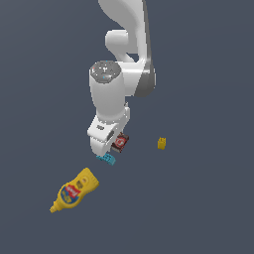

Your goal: Pick up a designated object from a clutter of objects.

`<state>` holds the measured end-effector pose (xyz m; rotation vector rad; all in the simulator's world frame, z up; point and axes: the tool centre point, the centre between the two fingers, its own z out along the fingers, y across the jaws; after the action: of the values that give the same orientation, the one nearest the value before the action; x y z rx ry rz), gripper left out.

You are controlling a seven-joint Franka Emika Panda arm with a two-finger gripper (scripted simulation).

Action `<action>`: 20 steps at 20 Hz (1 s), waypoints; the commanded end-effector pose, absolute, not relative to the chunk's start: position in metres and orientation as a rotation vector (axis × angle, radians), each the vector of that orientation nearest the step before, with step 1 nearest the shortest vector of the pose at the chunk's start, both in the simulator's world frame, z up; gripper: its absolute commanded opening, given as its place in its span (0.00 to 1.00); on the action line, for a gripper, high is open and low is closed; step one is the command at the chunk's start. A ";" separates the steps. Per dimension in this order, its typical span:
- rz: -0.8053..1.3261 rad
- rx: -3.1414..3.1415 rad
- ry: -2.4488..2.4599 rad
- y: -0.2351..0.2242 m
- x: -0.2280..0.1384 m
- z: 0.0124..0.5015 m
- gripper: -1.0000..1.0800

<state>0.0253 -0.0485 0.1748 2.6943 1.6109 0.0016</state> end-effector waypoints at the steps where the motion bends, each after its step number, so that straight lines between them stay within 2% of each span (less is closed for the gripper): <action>1: 0.000 2.695 1.611 -0.040 0.039 0.197 0.00; 20: 0.000 2.696 1.611 0.009 0.121 0.318 0.00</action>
<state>0.1160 0.0057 0.3107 2.6954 1.6116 0.0010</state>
